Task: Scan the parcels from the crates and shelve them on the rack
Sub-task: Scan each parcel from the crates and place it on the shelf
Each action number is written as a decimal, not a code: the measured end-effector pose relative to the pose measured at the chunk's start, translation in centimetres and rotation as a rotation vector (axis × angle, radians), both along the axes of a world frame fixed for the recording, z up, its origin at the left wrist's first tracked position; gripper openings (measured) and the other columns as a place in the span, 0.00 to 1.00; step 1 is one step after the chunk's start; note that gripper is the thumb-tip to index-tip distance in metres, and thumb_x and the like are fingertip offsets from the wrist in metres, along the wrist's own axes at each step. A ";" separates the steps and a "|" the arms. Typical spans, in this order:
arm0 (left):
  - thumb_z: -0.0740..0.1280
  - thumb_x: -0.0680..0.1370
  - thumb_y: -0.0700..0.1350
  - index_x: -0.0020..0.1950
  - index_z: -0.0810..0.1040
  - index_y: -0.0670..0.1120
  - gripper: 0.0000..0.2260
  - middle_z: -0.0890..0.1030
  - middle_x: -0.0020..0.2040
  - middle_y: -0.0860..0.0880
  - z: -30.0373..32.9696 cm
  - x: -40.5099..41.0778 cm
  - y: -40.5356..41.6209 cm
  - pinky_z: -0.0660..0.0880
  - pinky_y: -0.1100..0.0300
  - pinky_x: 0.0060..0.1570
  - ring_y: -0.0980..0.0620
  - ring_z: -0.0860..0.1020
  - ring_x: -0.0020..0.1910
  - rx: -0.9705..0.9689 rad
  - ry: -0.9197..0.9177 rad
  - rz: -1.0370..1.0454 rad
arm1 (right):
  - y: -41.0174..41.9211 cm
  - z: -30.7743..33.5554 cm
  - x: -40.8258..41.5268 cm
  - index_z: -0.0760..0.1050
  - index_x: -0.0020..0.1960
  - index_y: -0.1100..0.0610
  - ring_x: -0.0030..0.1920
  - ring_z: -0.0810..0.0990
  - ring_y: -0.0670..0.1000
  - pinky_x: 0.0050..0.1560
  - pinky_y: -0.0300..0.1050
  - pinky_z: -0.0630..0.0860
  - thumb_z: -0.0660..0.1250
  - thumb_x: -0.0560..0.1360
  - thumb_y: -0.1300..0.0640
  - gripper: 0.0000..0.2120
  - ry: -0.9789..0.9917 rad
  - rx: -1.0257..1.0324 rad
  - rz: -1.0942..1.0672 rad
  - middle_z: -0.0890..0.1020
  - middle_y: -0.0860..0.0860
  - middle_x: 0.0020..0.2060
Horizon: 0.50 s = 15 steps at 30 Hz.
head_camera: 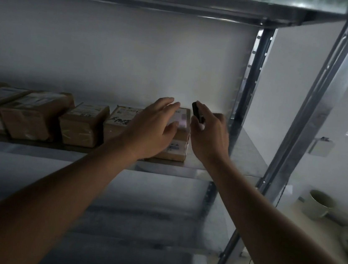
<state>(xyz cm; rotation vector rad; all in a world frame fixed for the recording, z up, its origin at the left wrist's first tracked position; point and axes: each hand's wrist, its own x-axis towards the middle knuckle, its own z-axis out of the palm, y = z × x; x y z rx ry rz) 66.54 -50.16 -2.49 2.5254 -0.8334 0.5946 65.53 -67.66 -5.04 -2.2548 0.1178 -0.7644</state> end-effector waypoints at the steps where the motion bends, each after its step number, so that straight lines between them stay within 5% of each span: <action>1: 0.62 0.86 0.51 0.83 0.64 0.45 0.26 0.62 0.83 0.47 -0.1 -0.5 0.3 0.67 0.44 0.77 0.45 0.64 0.80 0.025 -0.008 0.002 | 0.2 -0.1 -0.8 0.65 0.82 0.42 0.61 0.77 0.55 0.66 0.52 0.75 0.63 0.87 0.50 0.25 -0.004 -0.029 -0.016 0.73 0.55 0.69; 7: 0.61 0.86 0.51 0.84 0.63 0.46 0.27 0.63 0.83 0.47 -0.1 -3.4 1.9 0.65 0.44 0.77 0.44 0.62 0.81 0.136 -0.038 -0.060 | 1.2 -0.8 -6.1 0.64 0.82 0.38 0.65 0.76 0.62 0.66 0.62 0.77 0.61 0.86 0.47 0.24 0.047 -0.102 -0.132 0.72 0.56 0.73; 15: 0.61 0.86 0.52 0.82 0.66 0.45 0.26 0.66 0.82 0.45 -1.8 -9.0 3.3 0.69 0.42 0.75 0.43 0.66 0.79 0.074 0.001 -0.279 | 4.1 -2.8 -16.1 0.66 0.81 0.41 0.65 0.75 0.59 0.65 0.58 0.76 0.63 0.86 0.48 0.24 0.038 -0.122 -0.316 0.73 0.55 0.73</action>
